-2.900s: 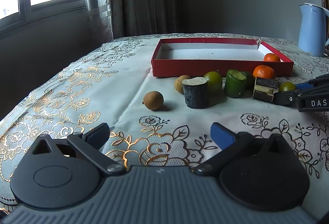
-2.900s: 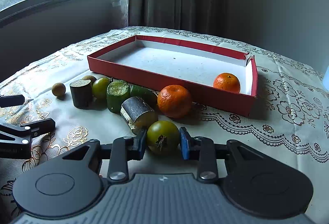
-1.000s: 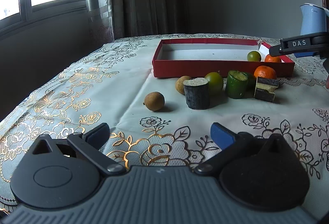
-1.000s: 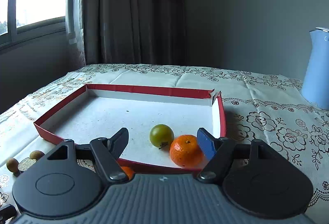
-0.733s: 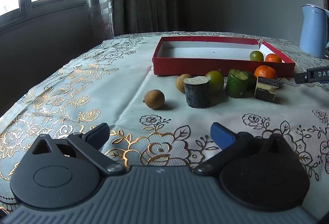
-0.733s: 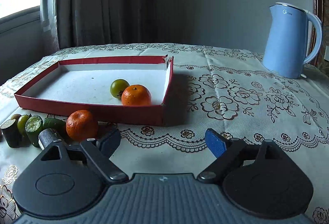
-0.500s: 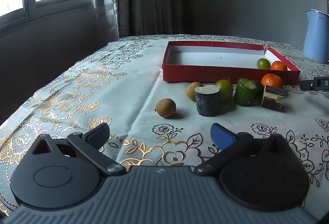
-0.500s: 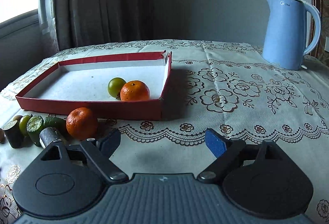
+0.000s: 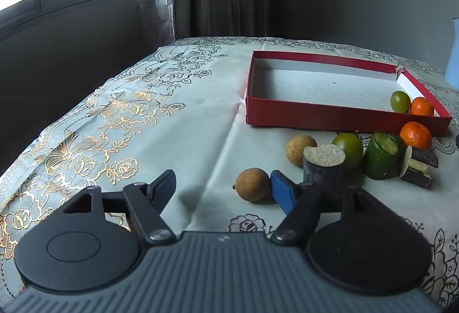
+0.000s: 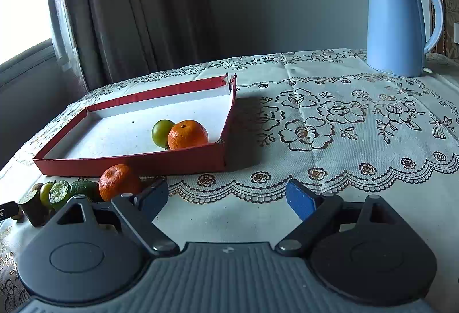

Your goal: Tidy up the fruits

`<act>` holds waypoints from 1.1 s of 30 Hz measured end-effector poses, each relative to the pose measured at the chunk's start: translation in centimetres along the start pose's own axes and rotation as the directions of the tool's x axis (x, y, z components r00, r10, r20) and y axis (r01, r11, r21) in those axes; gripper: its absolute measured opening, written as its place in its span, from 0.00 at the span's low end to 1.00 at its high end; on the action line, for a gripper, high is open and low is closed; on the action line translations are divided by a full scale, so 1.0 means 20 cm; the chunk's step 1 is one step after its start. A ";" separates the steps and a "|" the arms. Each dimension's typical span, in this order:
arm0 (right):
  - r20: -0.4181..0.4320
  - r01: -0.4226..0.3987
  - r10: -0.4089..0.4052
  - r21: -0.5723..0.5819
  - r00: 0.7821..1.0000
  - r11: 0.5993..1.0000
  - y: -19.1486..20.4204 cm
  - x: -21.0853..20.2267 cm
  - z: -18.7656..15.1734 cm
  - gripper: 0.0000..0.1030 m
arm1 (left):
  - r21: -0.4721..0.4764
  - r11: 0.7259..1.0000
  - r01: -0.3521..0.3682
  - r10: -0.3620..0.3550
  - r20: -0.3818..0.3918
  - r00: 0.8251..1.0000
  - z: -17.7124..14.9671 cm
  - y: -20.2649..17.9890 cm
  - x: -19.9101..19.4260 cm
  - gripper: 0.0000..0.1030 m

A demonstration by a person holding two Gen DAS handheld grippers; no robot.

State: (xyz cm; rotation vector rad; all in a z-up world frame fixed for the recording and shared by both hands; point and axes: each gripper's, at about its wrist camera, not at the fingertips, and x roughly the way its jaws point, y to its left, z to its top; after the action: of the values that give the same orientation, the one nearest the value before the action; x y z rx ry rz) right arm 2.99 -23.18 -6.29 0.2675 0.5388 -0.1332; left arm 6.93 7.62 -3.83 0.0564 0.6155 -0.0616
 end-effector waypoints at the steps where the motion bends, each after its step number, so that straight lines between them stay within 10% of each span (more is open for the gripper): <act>1: 0.000 -0.002 0.002 0.004 1.000 1.000 0.00 0.00 0.00 0.87 | -0.013 1.000 0.015 -0.015 -0.002 1.000 0.00 0.01 0.01 0.55; 9: -0.002 -0.009 0.010 0.012 1.000 1.000 -0.01 0.00 0.00 0.87 | 0.027 0.998 0.063 -0.063 0.000 0.998 -0.01 -0.01 0.02 0.24; 33: -0.004 -0.024 0.025 0.033 1.000 0.999 -0.02 0.00 0.00 0.87 | 0.054 0.994 0.099 -0.103 0.072 0.992 0.18 -0.21 0.01 0.23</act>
State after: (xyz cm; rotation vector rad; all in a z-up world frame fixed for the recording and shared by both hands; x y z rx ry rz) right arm 2.92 -23.61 -6.32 0.3069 0.5381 -0.1178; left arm 8.76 3.12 -1.21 0.0718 0.5418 -0.1765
